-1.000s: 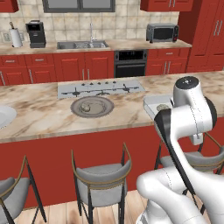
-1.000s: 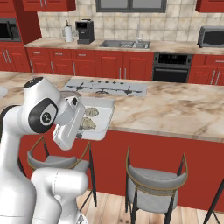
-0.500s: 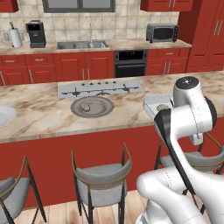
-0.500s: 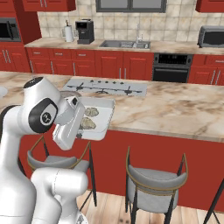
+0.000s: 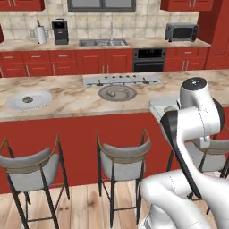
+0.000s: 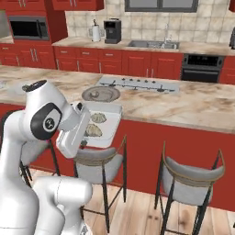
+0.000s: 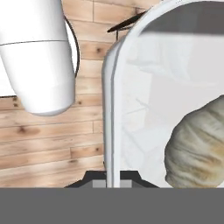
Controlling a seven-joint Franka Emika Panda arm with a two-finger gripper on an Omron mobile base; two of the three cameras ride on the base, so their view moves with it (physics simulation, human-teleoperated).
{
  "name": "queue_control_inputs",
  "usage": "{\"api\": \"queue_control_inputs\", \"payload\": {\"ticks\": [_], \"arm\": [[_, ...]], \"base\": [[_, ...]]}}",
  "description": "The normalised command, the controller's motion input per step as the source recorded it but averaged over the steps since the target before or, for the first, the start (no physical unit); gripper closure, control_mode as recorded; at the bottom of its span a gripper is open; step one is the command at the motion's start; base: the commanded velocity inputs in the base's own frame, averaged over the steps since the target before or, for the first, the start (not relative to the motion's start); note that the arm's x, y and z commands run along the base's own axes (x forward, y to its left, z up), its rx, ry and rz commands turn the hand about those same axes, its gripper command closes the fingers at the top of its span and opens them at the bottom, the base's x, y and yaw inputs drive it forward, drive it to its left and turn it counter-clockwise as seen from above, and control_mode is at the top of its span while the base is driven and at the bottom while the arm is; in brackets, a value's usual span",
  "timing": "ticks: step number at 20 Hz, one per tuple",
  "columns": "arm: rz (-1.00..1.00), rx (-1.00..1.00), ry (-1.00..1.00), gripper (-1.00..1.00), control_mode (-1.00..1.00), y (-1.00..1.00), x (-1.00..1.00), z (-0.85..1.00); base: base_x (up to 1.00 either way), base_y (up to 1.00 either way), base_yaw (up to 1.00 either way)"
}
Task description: Place two dumplings into each of the tupperware containers and then place the containers in the fridge.
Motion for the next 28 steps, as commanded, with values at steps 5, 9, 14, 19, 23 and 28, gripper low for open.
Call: {"api": "queue_control_inputs", "payload": {"ticks": [5,9,14,19,23,28], "arm": [[0.0,0.0,0.0,1.0,1.0,0.0,0.0,0.0],[0.0,0.0,0.0,1.0,1.0,0.0,0.0,0.0],[0.0,0.0,0.0,1.0,1.0,0.0,0.0,0.0],[0.0,0.0,0.0,1.0,1.0,0.0,0.0,0.0],[0.0,0.0,0.0,1.0,1.0,0.0,0.0,0.0],[0.0,0.0,0.0,1.0,1.0,0.0,0.0,0.0]], "base": [[-0.13,0.1,0.97],[-0.08,0.0,1.0],[-0.03,0.0,1.0],[-0.15,0.0,1.0],[-0.16,0.0,1.0],[-0.14,0.0,1.0]]}}
